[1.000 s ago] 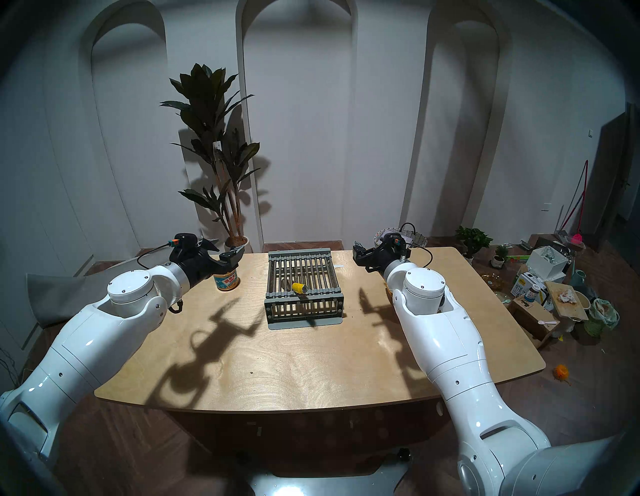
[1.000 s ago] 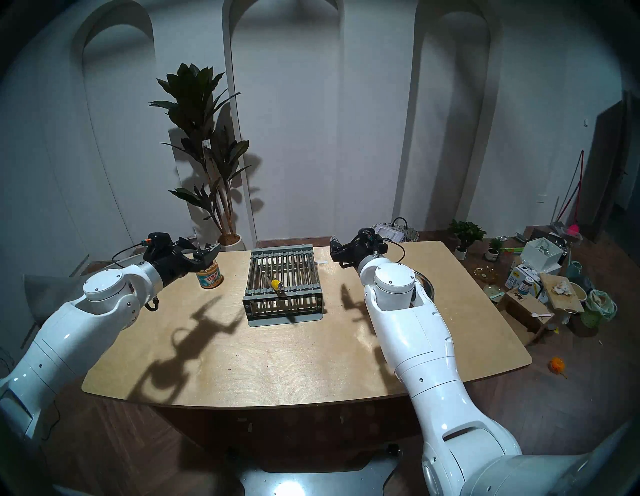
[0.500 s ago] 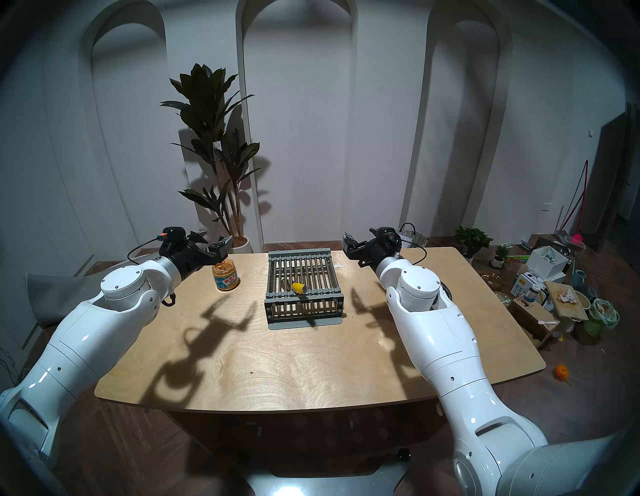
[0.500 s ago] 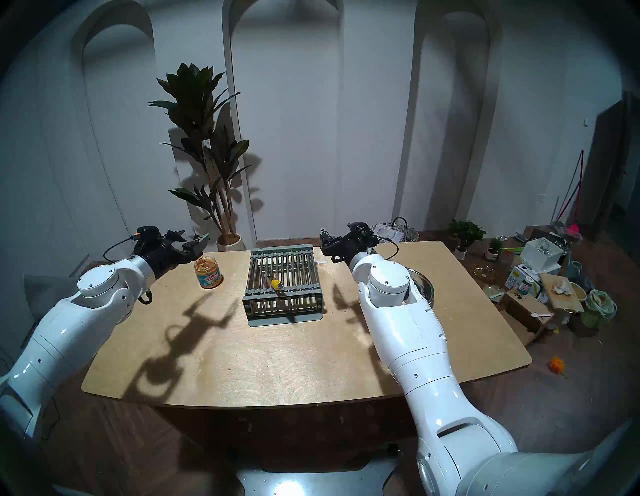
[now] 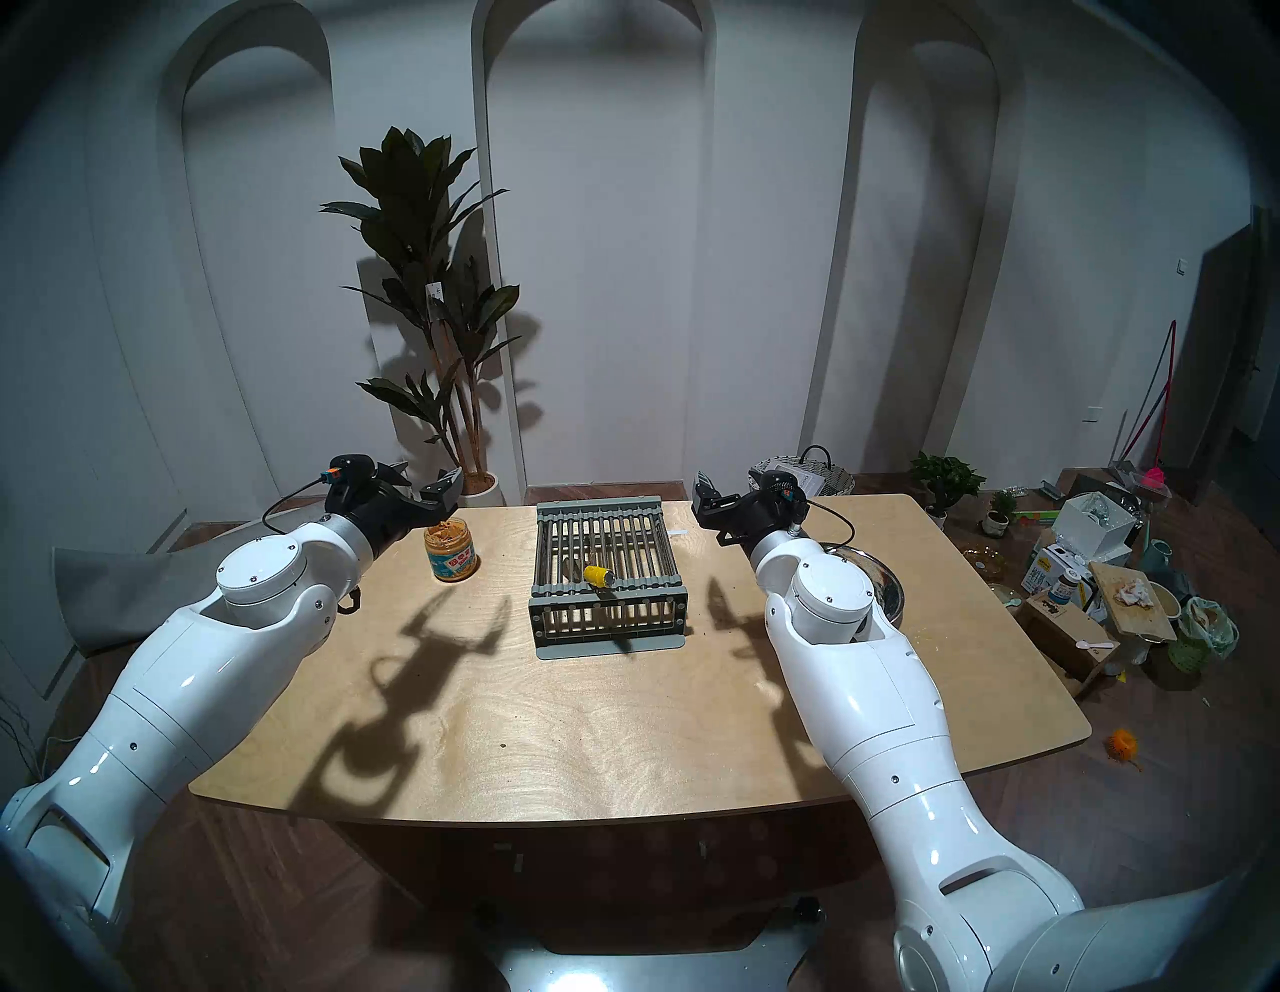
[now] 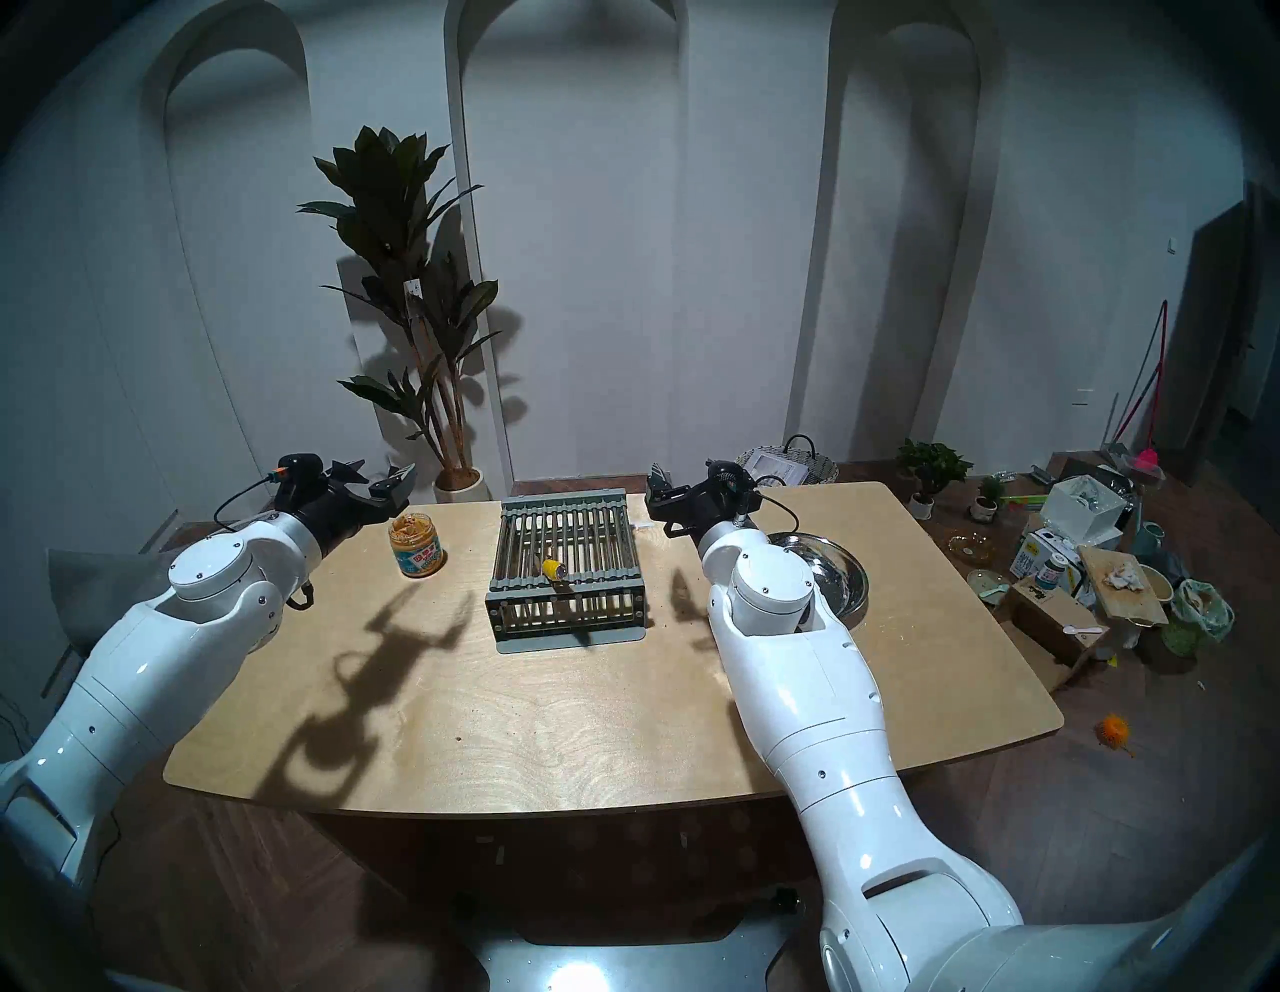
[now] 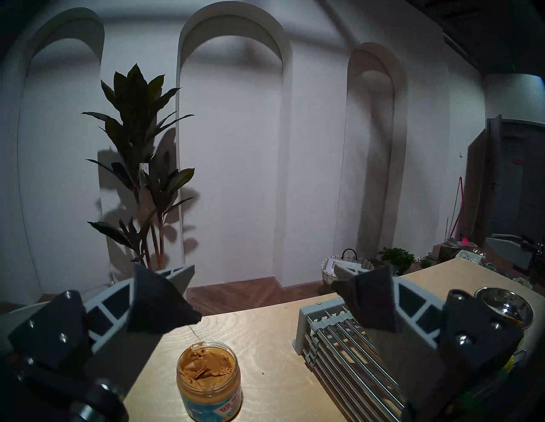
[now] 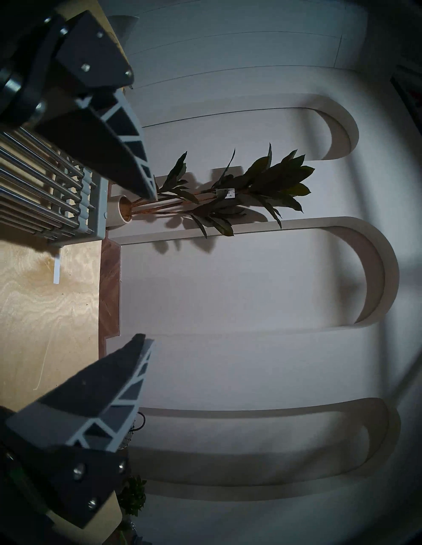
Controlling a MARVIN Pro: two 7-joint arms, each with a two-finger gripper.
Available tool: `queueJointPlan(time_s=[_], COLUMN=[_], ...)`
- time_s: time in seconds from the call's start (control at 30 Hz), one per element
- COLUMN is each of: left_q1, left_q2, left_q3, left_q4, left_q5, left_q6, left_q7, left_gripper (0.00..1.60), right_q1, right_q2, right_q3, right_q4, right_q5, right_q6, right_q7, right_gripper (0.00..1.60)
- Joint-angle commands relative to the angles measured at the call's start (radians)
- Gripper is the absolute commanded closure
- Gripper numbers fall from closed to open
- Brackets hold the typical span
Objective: Spread peanut butter over the slice of bread with the knife
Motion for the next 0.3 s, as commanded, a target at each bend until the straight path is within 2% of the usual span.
queueJointPlan(time_s=[0.0,0.27], left_q1=[-0.022,-0.022], left_q2=[0.011,0.011], left_q3=[-0.005,-0.004], left_q4=[-0.02,-0.021], left_q5=[0.019,0.021], left_q6=[0.001,0.001], left_q7=[0.007,0.011], left_gripper=[0.0,0.0], right_q1=[0.013,0.013], right_q2=[-0.016,-0.016], right_q3=[-0.005,-0.007], right_q4=[-0.026,-0.025], right_q5=[-0.002,-0.002], right_q6=[-0.029,-0.032], right_q7=[-0.007,-0.01], right_gripper=[0.0,0.0])
